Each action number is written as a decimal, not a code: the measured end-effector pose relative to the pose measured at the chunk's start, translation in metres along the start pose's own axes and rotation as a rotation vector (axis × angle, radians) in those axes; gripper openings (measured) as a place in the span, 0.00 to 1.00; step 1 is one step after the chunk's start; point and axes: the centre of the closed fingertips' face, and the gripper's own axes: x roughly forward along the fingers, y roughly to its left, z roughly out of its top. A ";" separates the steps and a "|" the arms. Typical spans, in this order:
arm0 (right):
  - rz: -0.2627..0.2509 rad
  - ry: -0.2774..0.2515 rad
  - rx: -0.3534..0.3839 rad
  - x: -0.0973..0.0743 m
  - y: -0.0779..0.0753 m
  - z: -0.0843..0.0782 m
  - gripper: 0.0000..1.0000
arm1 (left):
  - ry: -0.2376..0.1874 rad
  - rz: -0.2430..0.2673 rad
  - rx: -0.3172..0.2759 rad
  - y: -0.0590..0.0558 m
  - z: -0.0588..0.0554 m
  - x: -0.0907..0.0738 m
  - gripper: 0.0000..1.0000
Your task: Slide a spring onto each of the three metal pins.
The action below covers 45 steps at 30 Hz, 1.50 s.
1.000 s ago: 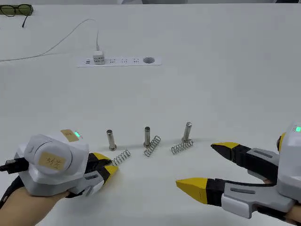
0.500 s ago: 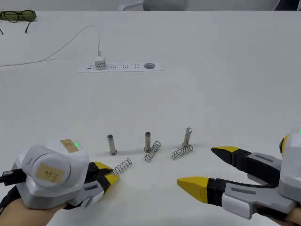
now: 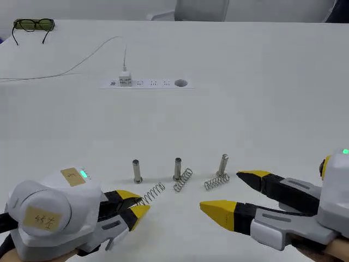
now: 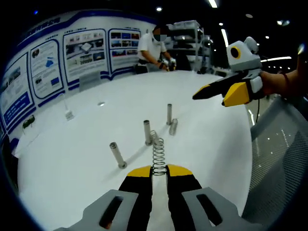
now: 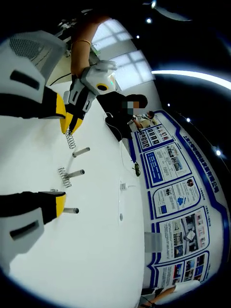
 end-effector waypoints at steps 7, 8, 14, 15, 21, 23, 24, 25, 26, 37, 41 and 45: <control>0.051 -0.029 0.020 0.010 0.015 0.012 0.58 | -0.079 -0.009 -0.054 -0.009 0.018 -0.008 0.10; 0.060 -0.037 0.032 0.012 0.017 0.014 0.57 | -0.091 -0.011 -0.057 -0.011 0.021 -0.009 0.10; 0.096 -0.066 0.085 0.020 0.026 0.022 0.52 | -0.158 -0.027 -0.054 -0.018 0.035 -0.015 0.10; 0.103 -0.070 0.098 0.022 0.028 0.022 0.51 | -0.172 -0.027 -0.058 -0.018 0.038 -0.016 0.10; 0.140 -0.089 0.209 0.028 0.036 0.026 0.43 | -0.217 -0.032 -0.069 -0.022 0.046 -0.021 0.10; 0.161 -0.102 0.250 0.029 0.040 0.028 0.39 | -0.236 -0.021 -0.075 -0.023 0.049 -0.024 0.10; 0.162 -0.107 0.260 0.030 0.039 0.029 0.37 | -0.244 -0.019 -0.075 -0.023 0.051 -0.025 0.10; 0.165 -0.109 0.273 0.031 0.040 0.030 0.36 | -0.251 -0.016 -0.080 -0.024 0.052 -0.026 0.10; 0.168 -0.111 0.281 0.031 0.041 0.030 0.35 | -0.257 -0.015 -0.082 -0.024 0.053 -0.027 0.10; 0.213 -0.123 0.378 0.038 0.050 0.030 0.24 | -0.314 -0.032 -0.118 -0.032 0.062 -0.033 0.10; 0.230 -0.132 0.421 0.039 0.052 0.032 0.20 | -0.332 -0.039 -0.131 -0.034 0.065 -0.034 0.10; 0.261 -0.162 0.491 0.039 0.054 0.037 0.14 | -0.355 -0.051 -0.151 -0.037 0.069 -0.036 0.10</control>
